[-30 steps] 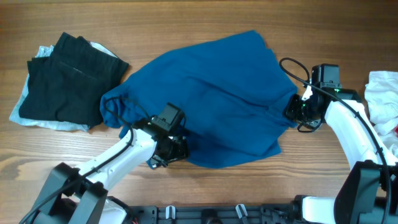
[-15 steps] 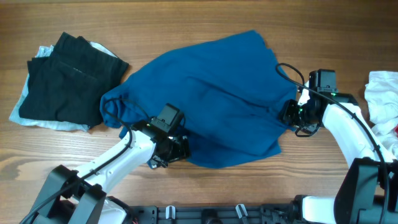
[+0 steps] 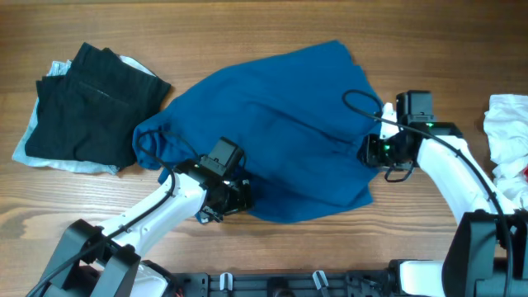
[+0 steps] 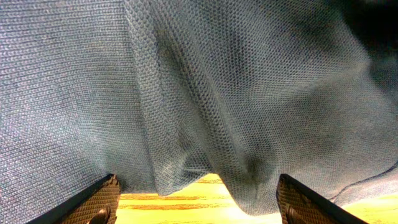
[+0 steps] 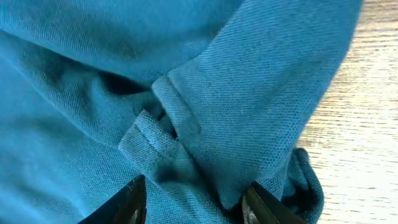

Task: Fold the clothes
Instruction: 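Grasp the blue shirt's right hem corner with the right gripper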

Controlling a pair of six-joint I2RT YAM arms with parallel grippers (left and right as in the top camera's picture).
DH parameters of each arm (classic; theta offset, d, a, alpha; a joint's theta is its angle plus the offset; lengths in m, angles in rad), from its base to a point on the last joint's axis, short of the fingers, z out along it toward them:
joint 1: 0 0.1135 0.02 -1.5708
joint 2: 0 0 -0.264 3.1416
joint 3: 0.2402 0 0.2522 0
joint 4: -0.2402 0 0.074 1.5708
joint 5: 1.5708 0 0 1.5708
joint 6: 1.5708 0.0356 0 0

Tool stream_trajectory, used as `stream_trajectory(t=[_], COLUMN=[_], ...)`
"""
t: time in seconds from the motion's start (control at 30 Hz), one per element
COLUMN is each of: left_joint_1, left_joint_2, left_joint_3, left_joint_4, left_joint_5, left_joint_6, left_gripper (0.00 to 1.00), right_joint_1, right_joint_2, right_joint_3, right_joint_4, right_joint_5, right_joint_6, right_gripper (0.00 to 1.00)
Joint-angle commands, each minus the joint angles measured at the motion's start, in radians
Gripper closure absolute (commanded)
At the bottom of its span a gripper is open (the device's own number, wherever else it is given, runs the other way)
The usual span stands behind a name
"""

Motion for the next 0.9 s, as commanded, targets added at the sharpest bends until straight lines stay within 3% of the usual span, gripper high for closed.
stream_trajectory(t=[0.0, 0.2, 0.33, 0.43, 0.8, 0.87], left_joint_1=[-0.003, -0.003, -0.003, -0.003, -0.003, -0.003], left_joint_2=[0.02, 0.02, 0.02, 0.02, 0.02, 0.02], left_joint_3=[-0.038, -0.038, -0.038, -0.038, -0.038, -0.038], left_joint_4=[0.009, 0.009, 0.009, 0.009, 0.008, 0.009], left_joint_5=[-0.006, -0.006, -0.006, -0.006, -0.006, -0.006], left_joint_6=[-0.005, -0.005, -0.005, -0.005, -0.005, -0.005], left_gripper=[0.18, 0.18, 0.18, 0.18, 0.18, 0.17], right_joint_1=[0.04, 0.042, 0.046, 0.046, 0.077, 0.081], right_joint_2=[0.015, 0.006, 0.002, 0.005, 0.165, 0.169], right_joint_3=[0.02, 0.071, 0.096, 0.096, 0.095, 0.095], right_joint_4=[0.0, -0.003, -0.01, -0.018, -0.024, -0.024], right_joint_5=[0.15, 0.25, 0.146, 0.126, 0.028, 0.029], right_joint_6=[0.002, 0.048, -0.132, -0.163, -0.203, -0.203], right_gripper=[0.43, 0.35, 0.36, 0.34, 0.34, 0.4])
